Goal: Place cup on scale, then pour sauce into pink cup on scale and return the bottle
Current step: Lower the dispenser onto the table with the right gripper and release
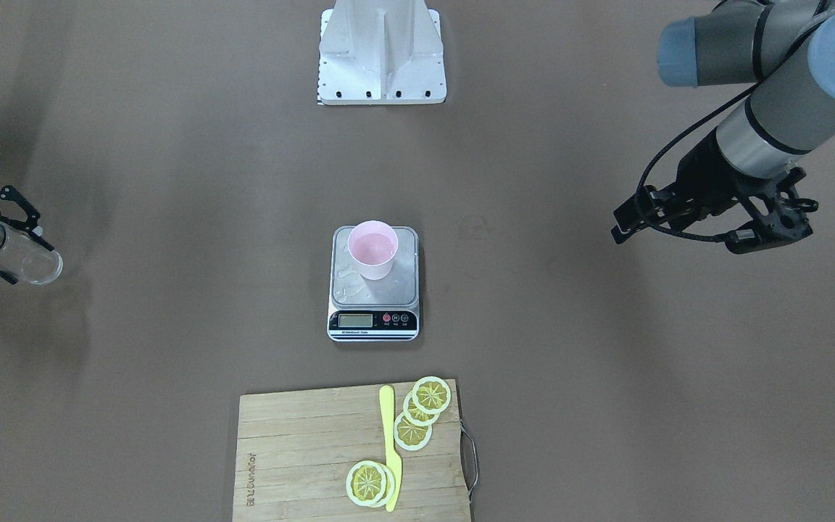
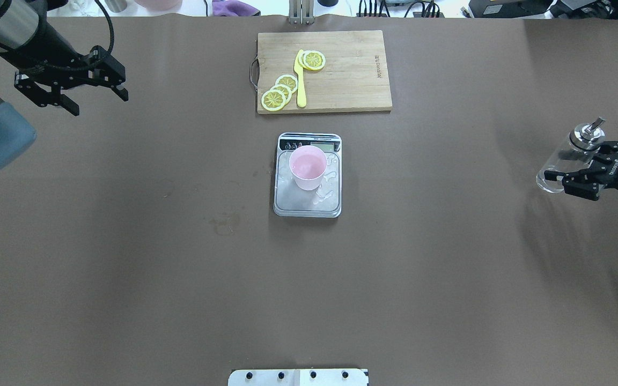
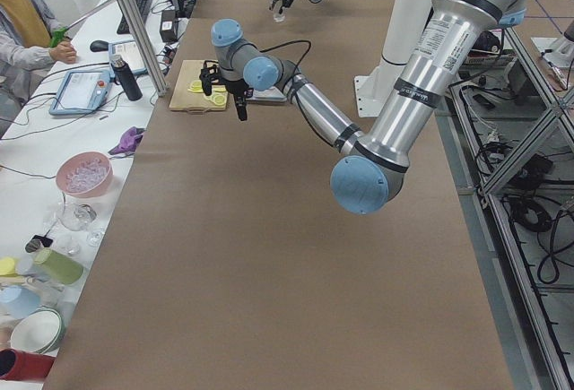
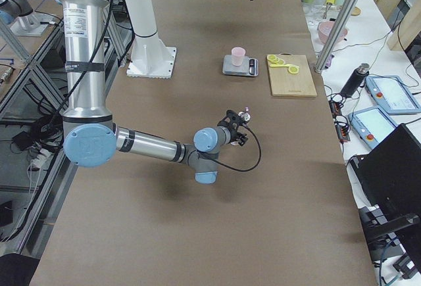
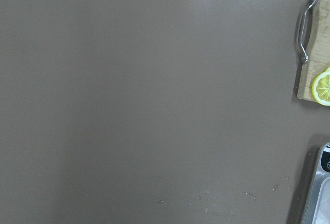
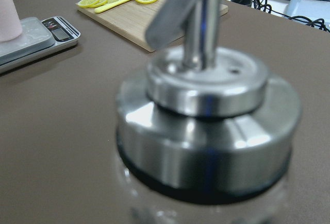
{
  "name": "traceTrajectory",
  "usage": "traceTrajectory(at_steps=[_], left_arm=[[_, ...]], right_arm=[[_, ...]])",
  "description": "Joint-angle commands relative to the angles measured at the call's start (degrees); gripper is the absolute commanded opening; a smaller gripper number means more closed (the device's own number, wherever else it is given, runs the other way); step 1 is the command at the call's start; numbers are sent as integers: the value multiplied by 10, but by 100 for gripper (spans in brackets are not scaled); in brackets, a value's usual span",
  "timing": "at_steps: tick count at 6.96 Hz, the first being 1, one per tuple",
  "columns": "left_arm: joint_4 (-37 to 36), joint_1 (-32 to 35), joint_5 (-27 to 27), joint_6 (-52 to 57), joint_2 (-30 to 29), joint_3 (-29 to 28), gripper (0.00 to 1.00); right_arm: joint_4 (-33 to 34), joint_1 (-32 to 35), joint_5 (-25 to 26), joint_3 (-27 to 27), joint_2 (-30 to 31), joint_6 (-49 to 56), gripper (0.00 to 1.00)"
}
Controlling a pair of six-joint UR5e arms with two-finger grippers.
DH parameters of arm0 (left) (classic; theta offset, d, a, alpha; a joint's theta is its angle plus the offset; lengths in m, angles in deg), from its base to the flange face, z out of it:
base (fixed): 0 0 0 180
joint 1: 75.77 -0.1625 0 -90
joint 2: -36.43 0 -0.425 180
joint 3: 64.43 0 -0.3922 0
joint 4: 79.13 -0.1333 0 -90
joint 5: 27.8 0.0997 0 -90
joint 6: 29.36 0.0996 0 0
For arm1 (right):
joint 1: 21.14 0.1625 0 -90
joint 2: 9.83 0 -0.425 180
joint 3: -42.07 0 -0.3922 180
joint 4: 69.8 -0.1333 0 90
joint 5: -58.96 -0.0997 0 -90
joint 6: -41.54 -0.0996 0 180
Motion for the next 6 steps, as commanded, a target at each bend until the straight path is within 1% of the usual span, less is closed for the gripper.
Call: traceTrajectory(at_steps=[1, 2, 4, 5, 6], left_arm=[[0, 1, 0, 0, 0, 0, 98], [0, 0, 0, 0, 0, -1, 98], [0, -1, 0, 0, 0, -2, 98], [0, -1, 0, 0, -1, -2, 98], [0, -1, 0, 0, -1, -2, 98]], right_arm=[[-7, 0, -1, -8, 1, 1, 5], [-7, 0, -1, -13, 1, 1, 11], [-8, 0, -3, -20, 3, 1, 42], [-8, 0, -25, -20, 2, 1, 99], [-8, 6, -31, -19, 1, 0, 100]])
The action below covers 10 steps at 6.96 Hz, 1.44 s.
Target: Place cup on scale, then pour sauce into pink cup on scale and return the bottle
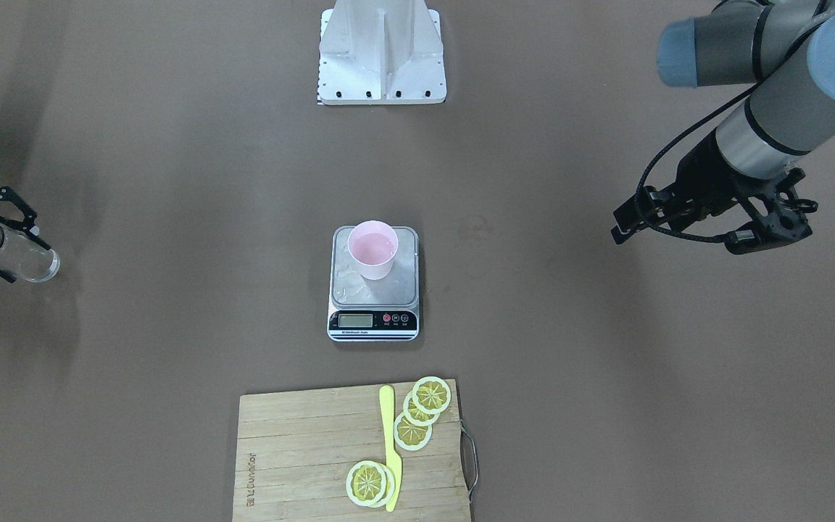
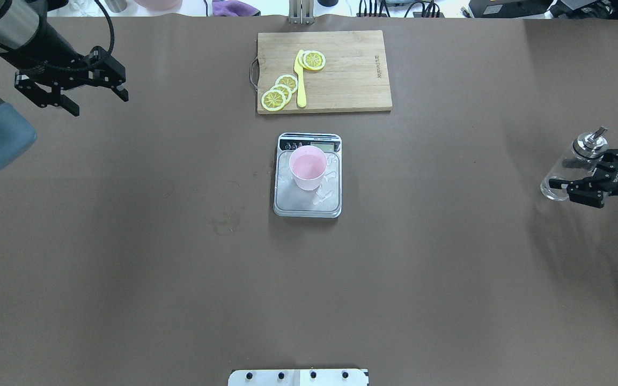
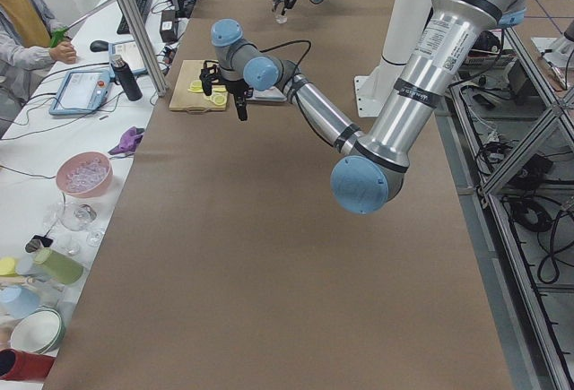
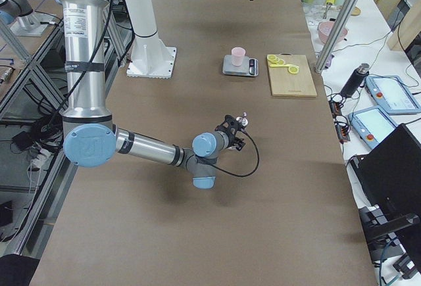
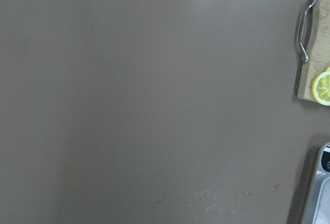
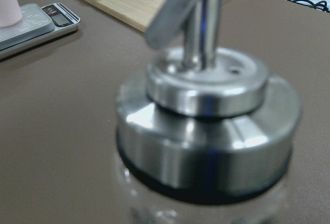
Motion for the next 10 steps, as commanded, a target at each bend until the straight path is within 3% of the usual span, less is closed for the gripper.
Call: traceTrajectory(at_steps=[1, 4, 6, 7, 8, 9, 10], left_arm=[[0, 0, 0, 0, 0, 1, 98], [0, 1, 0, 0, 0, 2, 98], [-6, 2, 0, 0, -1, 3, 98], [-8, 3, 0, 1, 0, 3, 98], [-8, 8, 1, 6, 1, 8, 98], [-8, 14, 1, 31, 3, 11, 98], [-8, 18, 3, 48, 9, 10, 98]], right_arm=[[-2, 5, -13, 0, 1, 0, 100], [-31, 26, -57, 0, 28, 1, 100], [-51, 76, -132, -2, 69, 1, 100], [-3, 154, -197, -31, 66, 4, 100], [75, 216, -206, -35, 66, 12, 100], [201, 252, -208, -23, 55, 14, 100], [282, 253, -208, -22, 36, 18, 100]])
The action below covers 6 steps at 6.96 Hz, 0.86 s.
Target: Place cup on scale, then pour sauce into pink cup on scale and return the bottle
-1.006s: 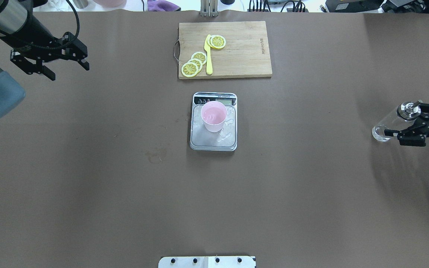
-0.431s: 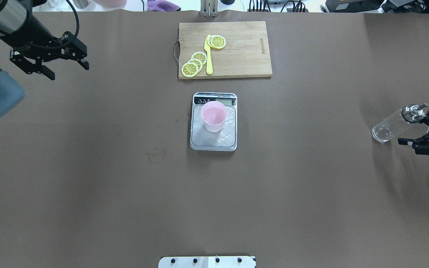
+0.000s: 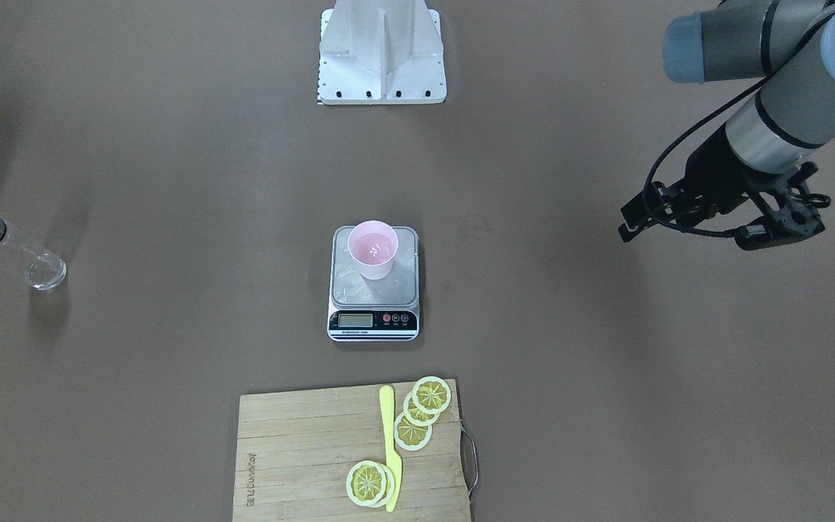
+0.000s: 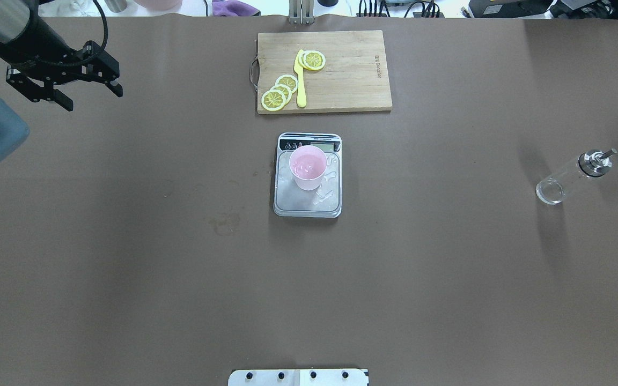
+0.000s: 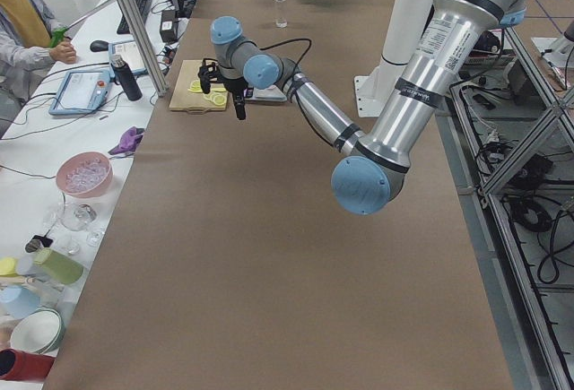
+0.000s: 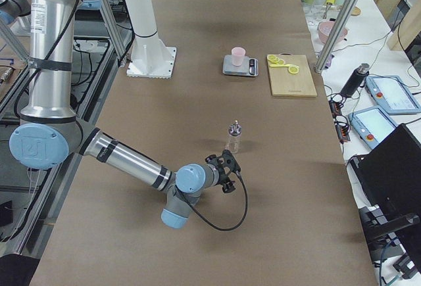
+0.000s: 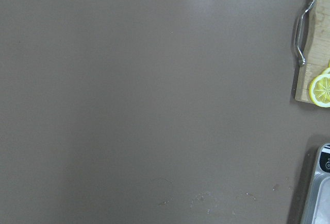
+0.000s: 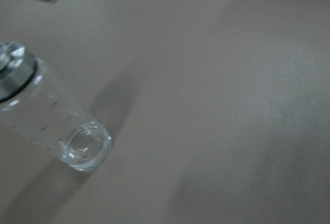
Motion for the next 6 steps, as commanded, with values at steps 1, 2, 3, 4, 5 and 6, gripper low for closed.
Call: traceTrajectory(at_steps=[1, 2, 3, 4, 5, 6], left_arm=[[0, 24, 4, 78, 26, 2, 98], [0, 40, 7, 152, 48, -2, 98], [0, 71, 15, 244, 78, -8, 98], [0, 111, 20, 352, 105, -28, 98], [-7, 153, 20, 450, 115, -55, 98], [-35, 193, 20, 549, 116, -90, 98]], right_arm=[[205, 21, -1, 7, -52, 7, 100], [306, 21, 7, 12, -79, 57, 100], [426, 26, 18, 13, -113, 133, 100], [572, 38, 35, 22, -159, 206, 100], [714, 61, 71, 55, -182, 304, 100], [857, 77, 102, 99, -195, 391, 100]])
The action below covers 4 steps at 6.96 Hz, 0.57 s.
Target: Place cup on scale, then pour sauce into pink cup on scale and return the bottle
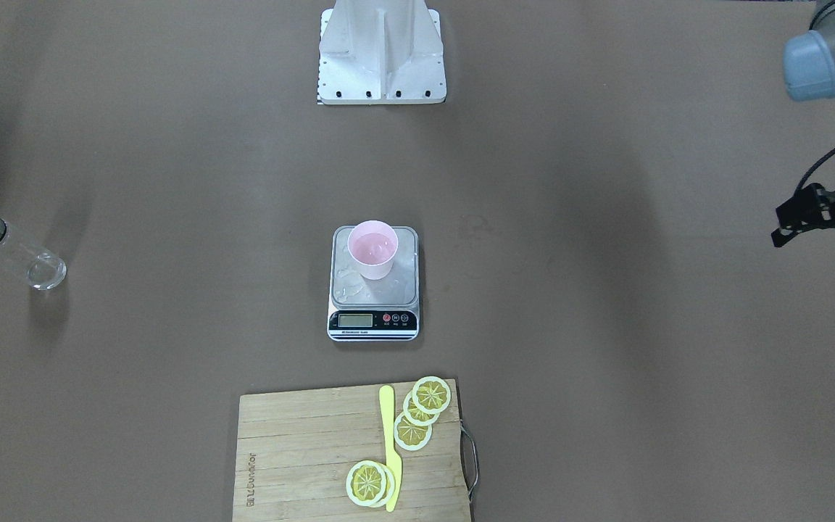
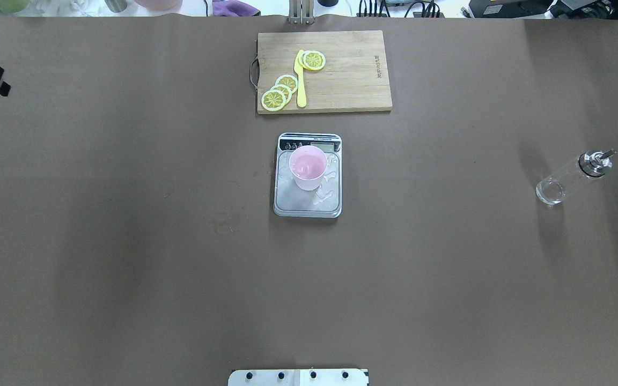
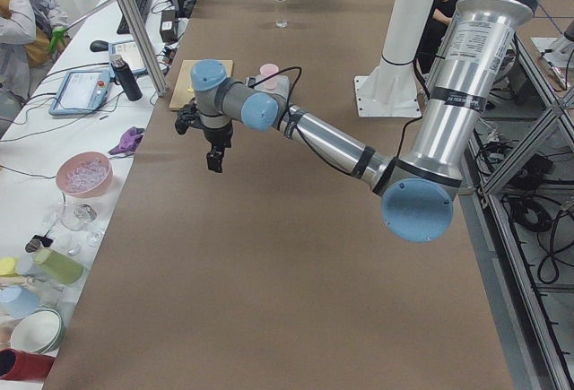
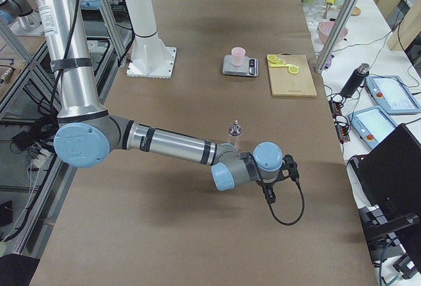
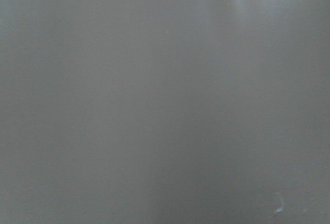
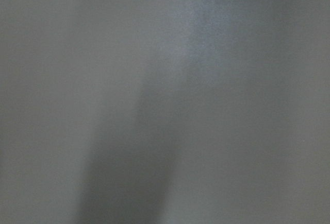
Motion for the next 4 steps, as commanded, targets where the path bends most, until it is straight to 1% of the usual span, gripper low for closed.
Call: traceTrajectory(at_steps=[1, 2, 3, 4], left_arm=[[-55, 78, 0, 185, 13, -70, 98], [-66, 101, -1, 190, 23, -98, 98], [-56, 135, -3, 193, 70, -97, 98], [-57, 140, 3, 194, 74, -100, 98]], right_arm=[[288, 46, 67, 99, -25, 174, 100], [353, 52, 79, 141, -14, 198, 100], [409, 52, 85, 183, -5, 199, 100], [430, 51, 98, 199, 1, 199, 100]])
